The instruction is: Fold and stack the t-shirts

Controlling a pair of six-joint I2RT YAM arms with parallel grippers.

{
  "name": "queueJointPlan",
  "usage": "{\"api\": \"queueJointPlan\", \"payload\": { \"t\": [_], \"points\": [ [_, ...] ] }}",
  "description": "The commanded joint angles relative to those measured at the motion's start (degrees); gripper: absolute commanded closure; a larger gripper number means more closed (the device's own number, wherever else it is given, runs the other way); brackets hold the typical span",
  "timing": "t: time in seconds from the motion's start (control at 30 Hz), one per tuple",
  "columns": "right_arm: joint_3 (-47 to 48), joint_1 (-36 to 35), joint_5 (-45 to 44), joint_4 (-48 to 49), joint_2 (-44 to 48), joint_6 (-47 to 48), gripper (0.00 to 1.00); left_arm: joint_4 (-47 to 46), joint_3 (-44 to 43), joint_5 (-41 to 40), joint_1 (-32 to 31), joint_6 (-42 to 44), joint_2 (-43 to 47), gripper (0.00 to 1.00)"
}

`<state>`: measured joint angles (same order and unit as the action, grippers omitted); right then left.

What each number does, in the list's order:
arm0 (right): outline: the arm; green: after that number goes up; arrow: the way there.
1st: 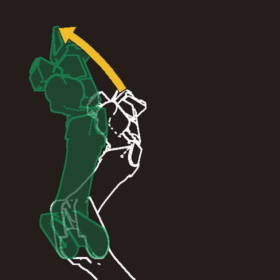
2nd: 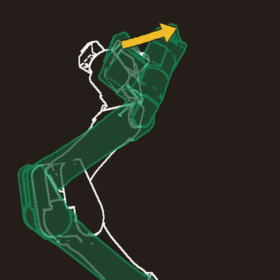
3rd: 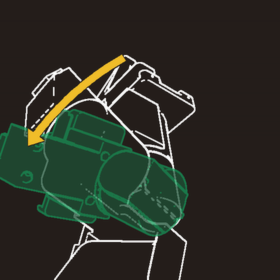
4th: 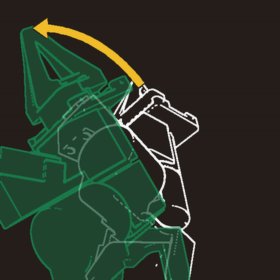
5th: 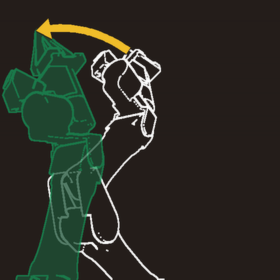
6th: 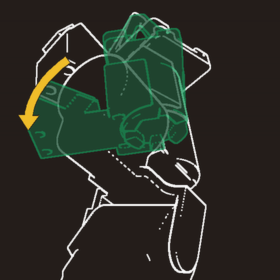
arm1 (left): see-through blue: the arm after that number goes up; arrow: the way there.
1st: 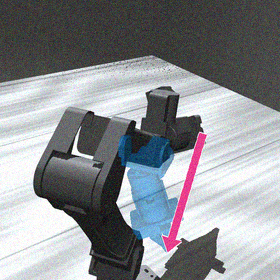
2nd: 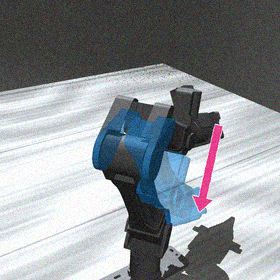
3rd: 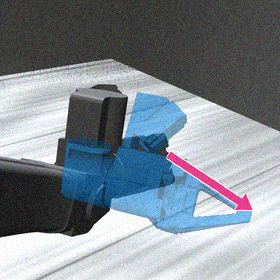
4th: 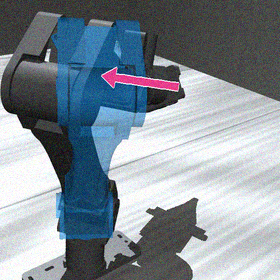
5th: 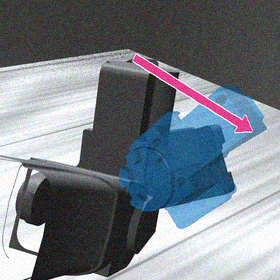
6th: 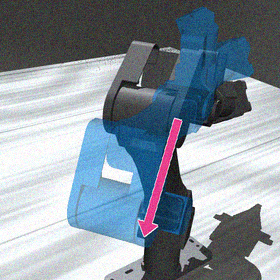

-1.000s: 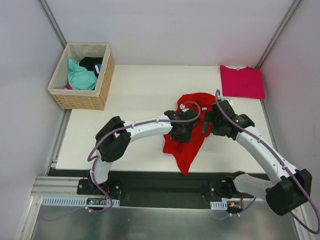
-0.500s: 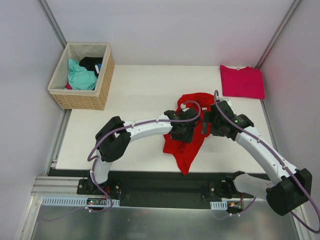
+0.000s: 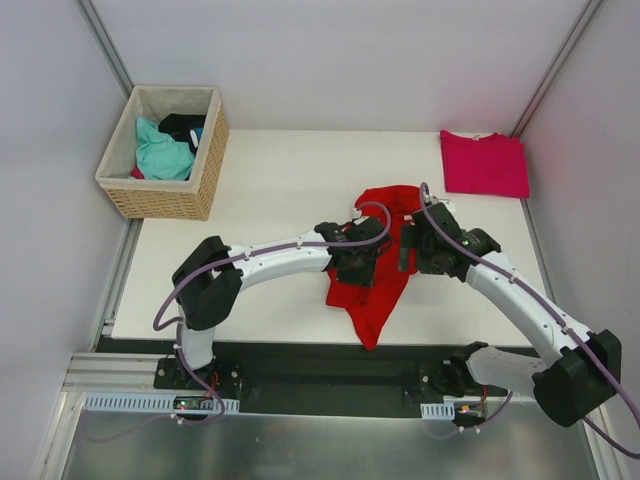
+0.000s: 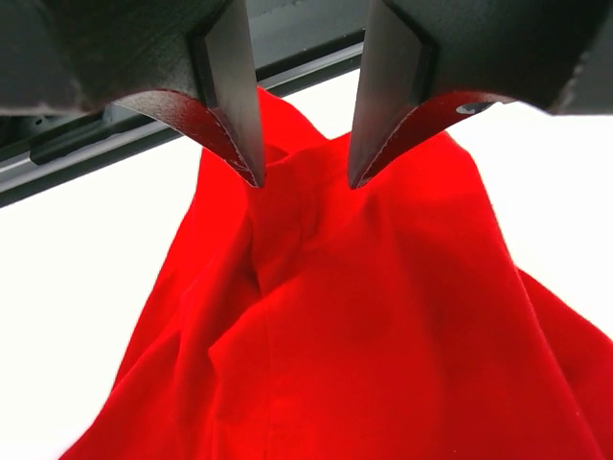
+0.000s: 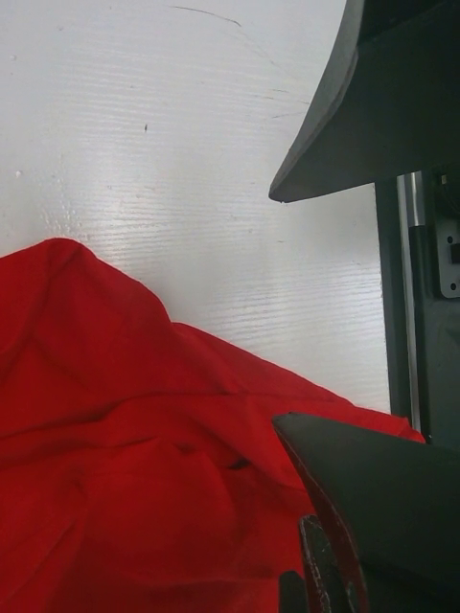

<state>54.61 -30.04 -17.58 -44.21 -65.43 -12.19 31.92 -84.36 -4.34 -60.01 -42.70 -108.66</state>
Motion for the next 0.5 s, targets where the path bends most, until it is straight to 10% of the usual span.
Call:
{"api": "queueJointPlan", "payload": {
  "t": [0.0,0.47],
  "points": [
    [1.29,-1.77,-1.93,-0.97,-0.40,-1.61,0.04,-0.02,0.95,1.61,-0.46,-1.42,2.93,0.61],
    [1.64,-2.83,-2.63,-0.97,-1.45,-1.70,0.04,-0.02,-3.44,3.55,-2.57,-0.28,0.38,0.62]
  ]
}}
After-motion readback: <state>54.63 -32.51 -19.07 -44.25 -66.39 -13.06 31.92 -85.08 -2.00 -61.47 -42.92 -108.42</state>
